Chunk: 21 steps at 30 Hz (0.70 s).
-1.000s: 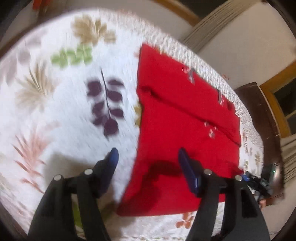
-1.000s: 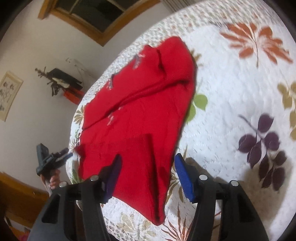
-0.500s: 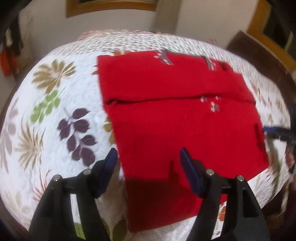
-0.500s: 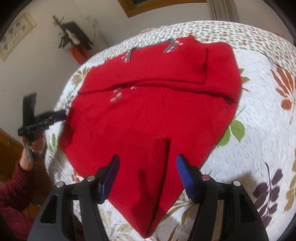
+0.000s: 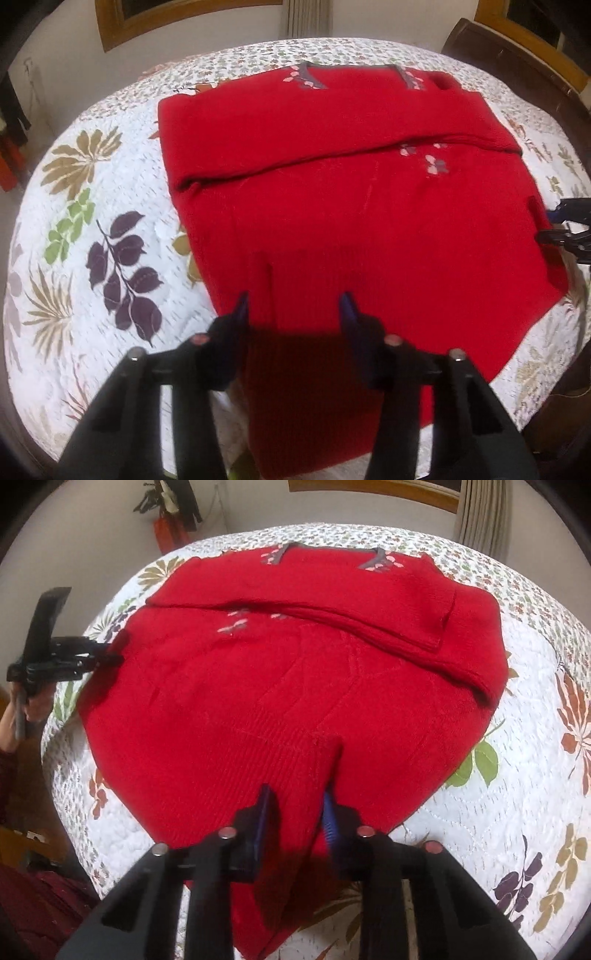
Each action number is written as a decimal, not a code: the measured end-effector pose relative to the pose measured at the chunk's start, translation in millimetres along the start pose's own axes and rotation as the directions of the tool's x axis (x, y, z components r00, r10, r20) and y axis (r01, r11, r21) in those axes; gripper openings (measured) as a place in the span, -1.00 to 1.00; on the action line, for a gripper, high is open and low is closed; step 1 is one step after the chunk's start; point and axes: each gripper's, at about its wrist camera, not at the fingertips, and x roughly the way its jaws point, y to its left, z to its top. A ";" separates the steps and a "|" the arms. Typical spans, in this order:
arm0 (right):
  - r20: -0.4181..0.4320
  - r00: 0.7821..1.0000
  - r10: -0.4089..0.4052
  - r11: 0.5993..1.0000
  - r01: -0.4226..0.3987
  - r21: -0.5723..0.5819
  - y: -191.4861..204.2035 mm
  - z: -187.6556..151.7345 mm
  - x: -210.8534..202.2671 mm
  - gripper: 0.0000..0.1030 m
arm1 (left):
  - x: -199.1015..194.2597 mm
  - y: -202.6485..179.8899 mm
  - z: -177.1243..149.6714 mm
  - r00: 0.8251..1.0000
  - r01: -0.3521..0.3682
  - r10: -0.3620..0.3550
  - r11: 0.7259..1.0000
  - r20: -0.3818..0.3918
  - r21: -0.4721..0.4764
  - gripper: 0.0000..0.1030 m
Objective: Fold small clothes
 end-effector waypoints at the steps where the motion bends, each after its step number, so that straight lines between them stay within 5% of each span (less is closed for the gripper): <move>1: 0.003 1.000 0.003 1.000 -0.003 0.002 -0.5 -0.5 -0.9 -0.49 | -0.5 1.3 -0.7 1.000 -0.002 0.002 1.000 0.000 -0.005 -0.34; 3: 0.014 1.000 0.011 1.000 -0.011 -0.001 -0.8 -2.8 -4.9 -0.45 | -2.4 7.1 -2.2 1.000 0.003 -0.003 1.000 0.004 -0.018 -0.50; 8: 0.000 0.999 0.034 0.999 -0.034 -0.017 5.6 -4.8 -1.2 -0.25 | -0.6 13.6 -4.1 1.000 0.012 -0.012 1.000 -0.003 -0.029 -0.38; 14: 0.008 0.999 0.047 0.999 -0.047 -0.018 8.9 -3.6 -4.0 -0.80 | 2.6 6.0 3.0 1.000 -0.014 0.013 1.000 -0.004 -0.025 -0.35; 15: 0.021 0.998 0.062 0.998 -0.062 -0.011 7.8 -4.1 -8.3 -0.89 | 2.0 4.9 3.5 1.000 -0.014 0.014 1.000 -0.005 -0.026 -0.50; 21: 0.085 0.989 0.123 0.992 -0.124 0.008 5.6 -6.9 -29.5 -0.89 | -12.6 13.2 0.5 1.000 0.015 -0.013 0.997 0.029 -0.082 -0.92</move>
